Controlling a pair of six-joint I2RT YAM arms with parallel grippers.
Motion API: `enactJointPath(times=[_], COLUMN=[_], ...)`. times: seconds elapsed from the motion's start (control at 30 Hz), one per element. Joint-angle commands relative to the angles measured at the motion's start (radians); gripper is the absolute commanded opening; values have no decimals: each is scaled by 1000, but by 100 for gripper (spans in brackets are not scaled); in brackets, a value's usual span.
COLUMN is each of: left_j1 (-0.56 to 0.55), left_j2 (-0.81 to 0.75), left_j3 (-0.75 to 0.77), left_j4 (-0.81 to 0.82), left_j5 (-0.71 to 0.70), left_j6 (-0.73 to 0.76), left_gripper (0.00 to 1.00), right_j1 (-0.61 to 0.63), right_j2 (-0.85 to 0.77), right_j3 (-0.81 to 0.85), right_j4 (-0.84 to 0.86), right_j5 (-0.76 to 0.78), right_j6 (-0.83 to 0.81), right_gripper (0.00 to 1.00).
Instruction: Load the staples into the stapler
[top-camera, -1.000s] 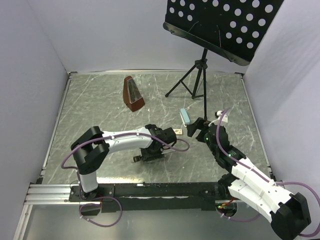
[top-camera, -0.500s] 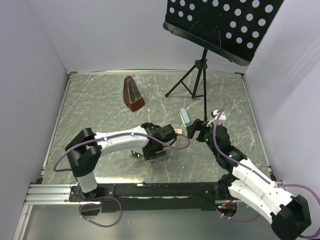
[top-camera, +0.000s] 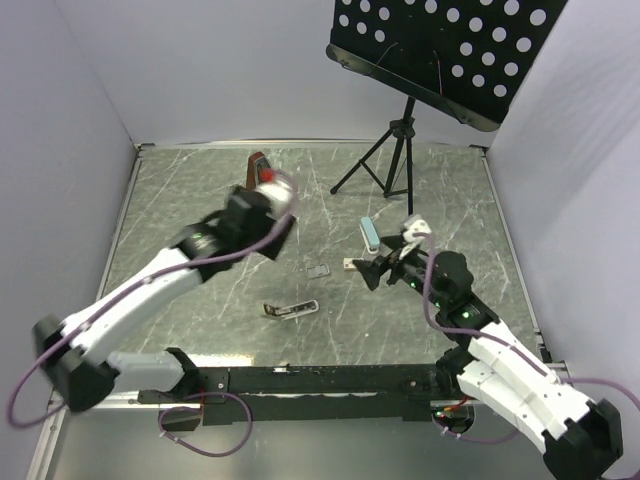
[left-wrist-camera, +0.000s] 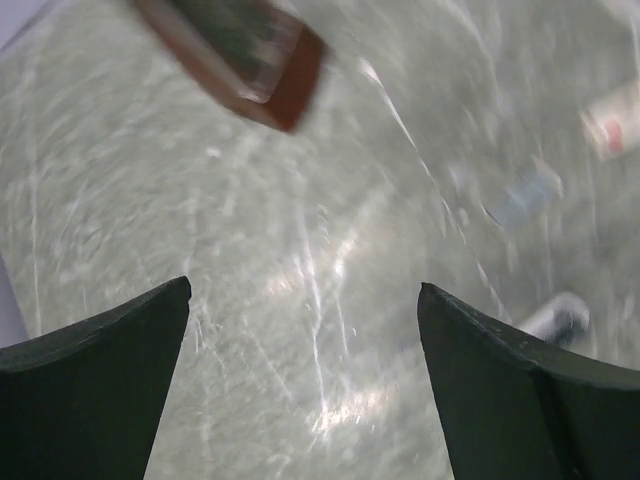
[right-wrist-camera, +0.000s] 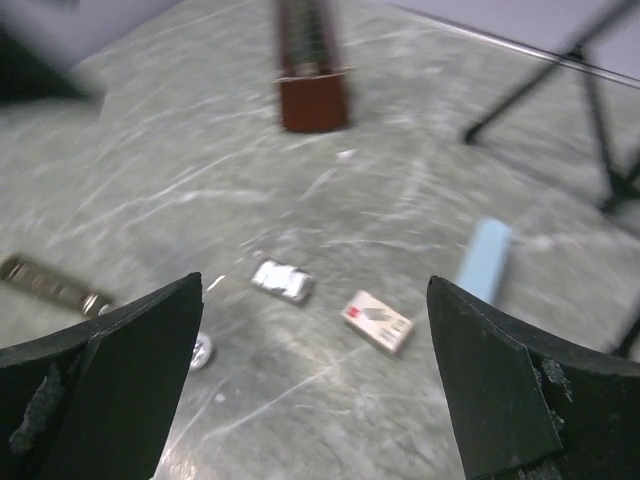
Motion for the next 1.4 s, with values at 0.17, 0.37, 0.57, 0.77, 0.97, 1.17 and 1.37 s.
enactJointPath(times=[0.17,0.37,0.57,0.77,0.97,1.17,1.37], left_j1=[211,215,219,316,449,480,483], left_j2=[-532,-763,-856,-859,-844,-848,-845], left_j3=[-304,-440,-489,-507,-521,-527,-529], left_j4=[313,333,363,402,409,415,417], left_j5=[-91,-128,-158,-111,39,61,69], left_j6=[-299,-369,-374,-359,-365,-360,-357], left_gripper=[97,97,97,97,97,97,97], right_j1=[106,207,265,310,348,379,408], right_j2=[383,616,796,920,1003,1055,1095], right_j3=[242,364,465,519,565,609,647], right_j4=[-82,-142,-208,-207,-211,-231,-263], right_j5=[-464,-501,-536,-542,-509,-487,-449], right_j6=[-295,-412,-467,-482,-502,-536,-557], right_gripper=[100,94,82,70,60,55,49])
